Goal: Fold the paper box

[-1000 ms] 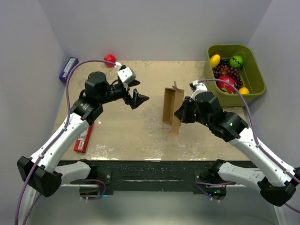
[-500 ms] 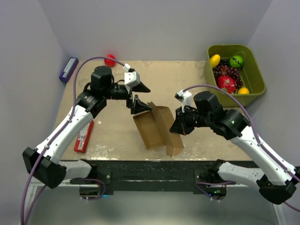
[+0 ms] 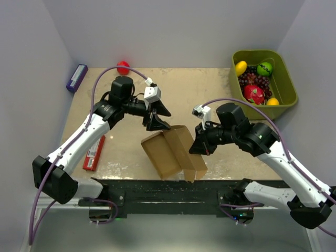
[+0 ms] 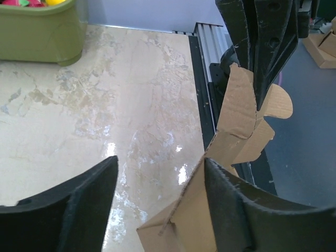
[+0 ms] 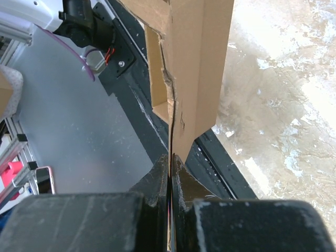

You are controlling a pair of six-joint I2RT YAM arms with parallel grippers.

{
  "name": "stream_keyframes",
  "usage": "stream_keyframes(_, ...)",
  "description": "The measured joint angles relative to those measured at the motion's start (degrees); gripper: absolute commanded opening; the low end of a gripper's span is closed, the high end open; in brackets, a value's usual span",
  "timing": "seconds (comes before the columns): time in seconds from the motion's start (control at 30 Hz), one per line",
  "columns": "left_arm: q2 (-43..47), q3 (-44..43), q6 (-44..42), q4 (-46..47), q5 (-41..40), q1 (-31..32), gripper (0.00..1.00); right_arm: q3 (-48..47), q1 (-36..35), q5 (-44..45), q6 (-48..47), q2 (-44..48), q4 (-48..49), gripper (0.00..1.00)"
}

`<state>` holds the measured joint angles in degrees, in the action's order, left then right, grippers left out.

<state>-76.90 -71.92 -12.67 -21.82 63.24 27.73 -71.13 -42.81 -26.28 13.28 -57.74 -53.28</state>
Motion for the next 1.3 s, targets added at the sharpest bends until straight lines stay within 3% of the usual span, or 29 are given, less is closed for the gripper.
stream_keyframes(0.3,0.0,1.5,-0.7,-0.6,-0.4,0.1,0.28,0.0,0.0,0.2,-1.1,-2.1,-0.6,0.00)
stream_keyframes(0.57,0.0,1.5,-1.9,-2.1,-1.1,0.6,0.17,0.0,0.1,1.5,-1.8,-2.3,-2.2,0.00)
stream_keyframes(0.8,0.0,1.6,-2.9,-4.0,-1.2,1.4,0.00,0.0,0.1,3.2,-2.0,-2.8,-2.9,0.00)
stream_keyframes(1.0,0.0,1.8,-4.5,-5.6,-1.3,2.5,0.00,0.0,0.1,4.0,-2.1,-3.0,-4.0,0.00)
stream_keyframes(1.03,0.0,1.9,-4.6,-5.7,-1.5,2.6,0.00,0.0,0.1,4.2,-2.1,-3.0,-4.3,0.07)
stream_keyframes(1.1,0.0,2.4,-4.6,-5.2,-2.4,3.0,0.00,0.0,0.1,4.5,-2.0,-3.1,-4.7,0.34)
stream_keyframes(1.17,0.3,3.8,-3.8,-3.1,-4.5,3.3,0.00,-0.1,0.1,5.2,-1.6,-3.2,-4.3,0.52)
stream_keyframes(1.2,0.6,4.9,-2.8,-1.7,-6.3,3.5,0.00,-0.3,0.1,5.9,-1.4,-3.4,-4.0,0.69)
stream_keyframes(1.3,1.5,8.9,0.3,3.1,-12.4,3.6,0.00,-0.5,0.1,8.6,-0.4,-3.7,-2.8,0.86)
